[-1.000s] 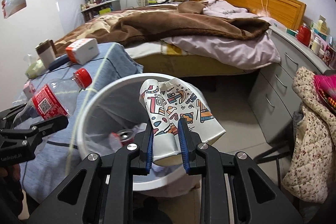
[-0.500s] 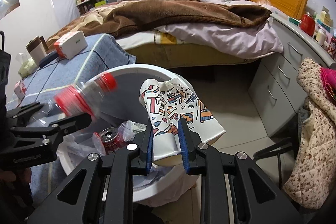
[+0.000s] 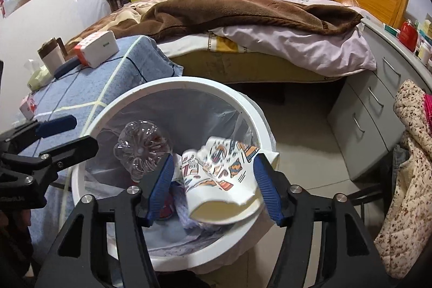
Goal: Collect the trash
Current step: 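Open both tools to drop the bottle and wrapper into the wastebasket, then move both open tools back toward the cup and carton on the table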
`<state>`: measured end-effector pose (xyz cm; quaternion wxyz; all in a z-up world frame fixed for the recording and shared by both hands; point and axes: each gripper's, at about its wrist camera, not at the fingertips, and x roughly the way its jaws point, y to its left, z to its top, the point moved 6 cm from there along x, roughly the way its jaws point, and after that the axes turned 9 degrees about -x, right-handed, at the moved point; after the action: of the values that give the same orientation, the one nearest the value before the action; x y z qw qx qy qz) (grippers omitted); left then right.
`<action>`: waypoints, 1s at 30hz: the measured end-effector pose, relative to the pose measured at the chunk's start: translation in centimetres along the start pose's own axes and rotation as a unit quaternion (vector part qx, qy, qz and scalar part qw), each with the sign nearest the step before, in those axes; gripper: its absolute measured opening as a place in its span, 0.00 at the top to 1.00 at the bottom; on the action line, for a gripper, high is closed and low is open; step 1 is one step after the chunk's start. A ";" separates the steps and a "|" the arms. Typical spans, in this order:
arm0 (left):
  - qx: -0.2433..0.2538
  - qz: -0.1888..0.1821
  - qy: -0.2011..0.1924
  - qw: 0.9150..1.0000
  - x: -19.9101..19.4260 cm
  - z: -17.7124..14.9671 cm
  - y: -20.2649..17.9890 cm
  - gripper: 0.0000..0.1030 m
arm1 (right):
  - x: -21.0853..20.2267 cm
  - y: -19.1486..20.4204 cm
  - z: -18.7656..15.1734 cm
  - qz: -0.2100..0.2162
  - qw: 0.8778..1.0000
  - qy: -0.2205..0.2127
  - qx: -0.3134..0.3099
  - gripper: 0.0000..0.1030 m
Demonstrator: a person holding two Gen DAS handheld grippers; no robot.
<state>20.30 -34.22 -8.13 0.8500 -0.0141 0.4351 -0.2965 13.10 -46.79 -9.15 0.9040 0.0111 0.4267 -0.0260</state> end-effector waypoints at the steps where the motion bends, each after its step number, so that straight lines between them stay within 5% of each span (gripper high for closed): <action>1: -0.001 -0.001 -0.001 1.000 -0.2 -0.1 0.1 0.17 | -0.1 0.0 0.0 -0.001 1.000 -0.002 0.002 0.39; 17: -0.027 0.014 -0.043 0.999 -5.7 -0.6 3.8 0.17 | -2.8 2.5 1.2 0.002 0.999 -0.047 0.007 0.39; 30: -0.067 0.066 -0.095 0.991 -10.5 -1.4 11.0 0.17 | -2.4 8.2 3.7 0.037 0.995 -0.085 -0.022 0.39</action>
<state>19.99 -19.41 -4.42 0.9023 -0.0697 0.3715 -0.2071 14.90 -38.65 -4.97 0.9372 0.0048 0.3483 0.0156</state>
